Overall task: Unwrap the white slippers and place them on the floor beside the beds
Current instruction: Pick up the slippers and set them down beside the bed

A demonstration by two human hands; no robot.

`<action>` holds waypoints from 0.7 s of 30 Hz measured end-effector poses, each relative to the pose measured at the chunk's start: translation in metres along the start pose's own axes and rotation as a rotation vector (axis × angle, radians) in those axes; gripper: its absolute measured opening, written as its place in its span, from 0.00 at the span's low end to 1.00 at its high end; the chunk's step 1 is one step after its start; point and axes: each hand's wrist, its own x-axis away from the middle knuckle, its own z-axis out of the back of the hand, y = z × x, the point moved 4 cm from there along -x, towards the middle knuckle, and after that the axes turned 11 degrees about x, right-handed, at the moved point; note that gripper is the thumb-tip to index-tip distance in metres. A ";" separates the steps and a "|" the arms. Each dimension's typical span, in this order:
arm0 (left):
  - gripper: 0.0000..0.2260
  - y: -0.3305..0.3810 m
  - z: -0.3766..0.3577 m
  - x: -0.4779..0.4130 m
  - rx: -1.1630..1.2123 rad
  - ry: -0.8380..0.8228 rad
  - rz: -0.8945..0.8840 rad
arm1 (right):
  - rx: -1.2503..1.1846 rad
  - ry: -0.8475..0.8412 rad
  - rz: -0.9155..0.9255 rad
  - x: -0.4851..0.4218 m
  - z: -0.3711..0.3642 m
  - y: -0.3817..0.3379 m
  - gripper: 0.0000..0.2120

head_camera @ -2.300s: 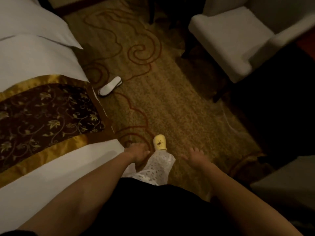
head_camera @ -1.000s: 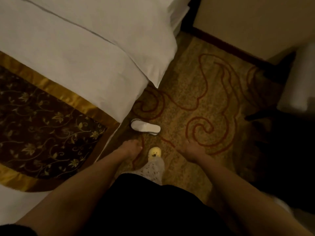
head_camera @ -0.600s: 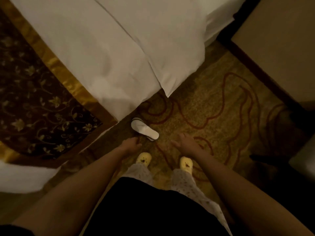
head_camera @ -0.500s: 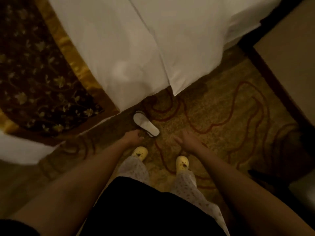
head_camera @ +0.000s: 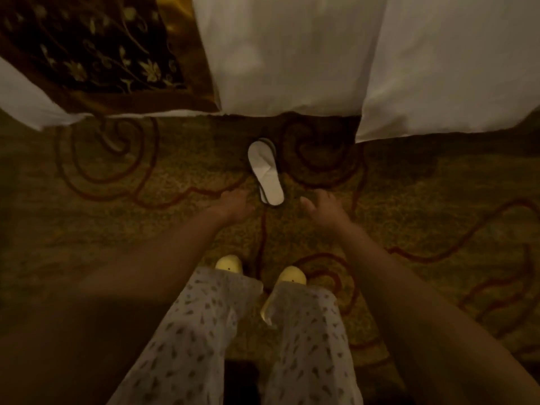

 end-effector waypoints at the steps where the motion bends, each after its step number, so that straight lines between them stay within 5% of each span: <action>1: 0.19 -0.010 -0.012 -0.018 -0.002 0.009 0.017 | 0.006 -0.012 0.003 -0.021 -0.017 0.002 0.31; 12: 0.31 -0.114 -0.096 -0.260 -0.043 0.090 0.007 | 0.156 0.014 0.075 -0.271 -0.178 0.019 0.33; 21: 0.33 -0.131 -0.125 -0.363 -0.103 0.392 -0.085 | 0.203 0.404 0.158 -0.373 -0.206 -0.003 0.35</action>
